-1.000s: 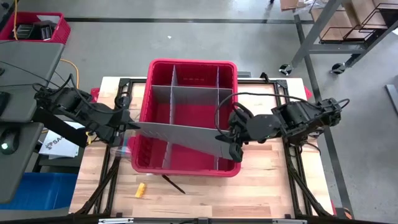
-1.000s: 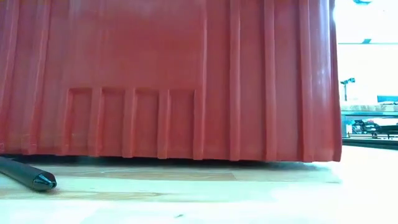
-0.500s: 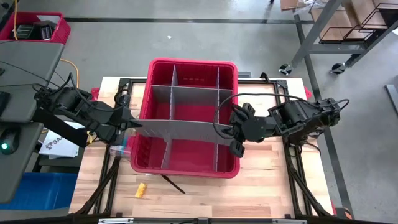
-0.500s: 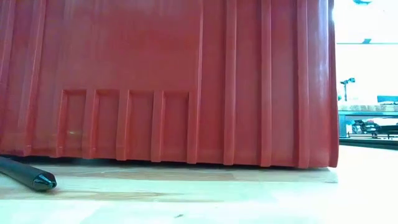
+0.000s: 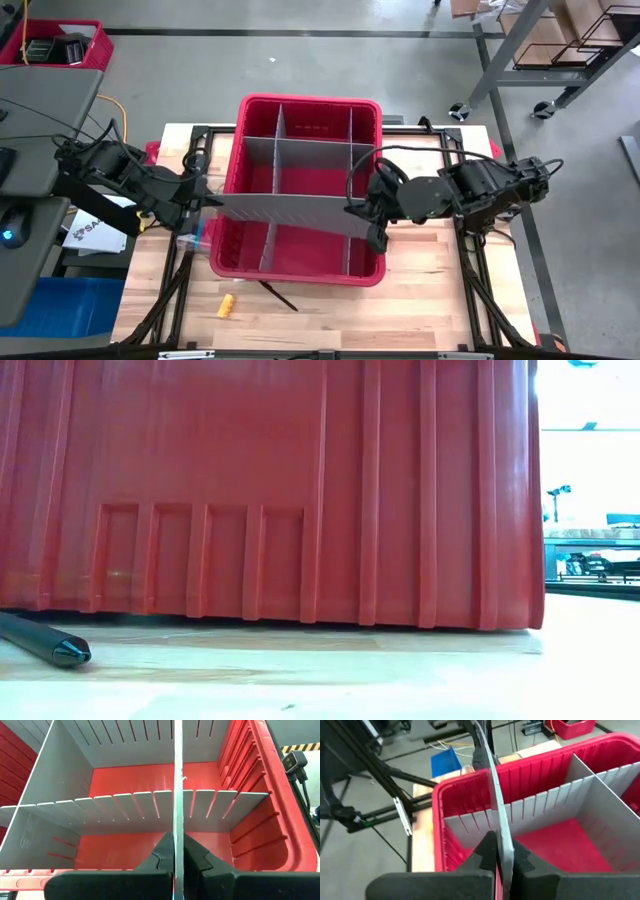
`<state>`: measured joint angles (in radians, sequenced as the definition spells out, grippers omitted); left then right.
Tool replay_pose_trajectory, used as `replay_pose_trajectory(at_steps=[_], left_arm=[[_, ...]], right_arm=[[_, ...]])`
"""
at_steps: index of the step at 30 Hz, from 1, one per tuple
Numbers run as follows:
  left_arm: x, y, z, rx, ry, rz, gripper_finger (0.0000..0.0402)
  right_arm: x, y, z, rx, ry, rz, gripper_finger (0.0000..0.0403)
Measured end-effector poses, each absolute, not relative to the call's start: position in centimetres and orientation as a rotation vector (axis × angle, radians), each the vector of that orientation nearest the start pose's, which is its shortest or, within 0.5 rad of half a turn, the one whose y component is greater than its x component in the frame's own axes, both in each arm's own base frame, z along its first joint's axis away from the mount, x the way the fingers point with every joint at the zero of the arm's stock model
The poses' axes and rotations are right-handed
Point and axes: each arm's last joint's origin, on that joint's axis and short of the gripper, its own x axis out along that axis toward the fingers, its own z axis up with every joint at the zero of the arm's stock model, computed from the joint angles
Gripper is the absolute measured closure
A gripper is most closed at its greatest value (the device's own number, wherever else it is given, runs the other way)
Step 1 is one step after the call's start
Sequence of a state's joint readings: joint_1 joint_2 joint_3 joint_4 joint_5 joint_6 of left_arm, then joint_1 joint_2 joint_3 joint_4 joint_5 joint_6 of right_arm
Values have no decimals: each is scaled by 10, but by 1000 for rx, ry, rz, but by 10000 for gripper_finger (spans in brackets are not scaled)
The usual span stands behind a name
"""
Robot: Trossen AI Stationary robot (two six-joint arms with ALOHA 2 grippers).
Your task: Sort Items/Unsort Items
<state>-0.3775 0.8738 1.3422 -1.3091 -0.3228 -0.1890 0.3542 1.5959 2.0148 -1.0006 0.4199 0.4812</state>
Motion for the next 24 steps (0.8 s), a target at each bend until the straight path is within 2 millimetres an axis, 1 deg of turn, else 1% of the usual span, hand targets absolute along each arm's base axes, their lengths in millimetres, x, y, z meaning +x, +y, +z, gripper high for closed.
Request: replay_pose_trajectory(at_steps=[9,12,15,24], left_arm=[[102,-30,399,121,785,48,401],[102,-30,399,124,791,52,401],[102,-30,399,124,789,53,401],[103,-30,399,131,788,50,401]], right_arm=[[289,88,467,199,530,-247,403],[287,85,464,178,567,-267,403],[287,83,462,205,584,-283,403],[284,88,460,226,620,-256,403]])
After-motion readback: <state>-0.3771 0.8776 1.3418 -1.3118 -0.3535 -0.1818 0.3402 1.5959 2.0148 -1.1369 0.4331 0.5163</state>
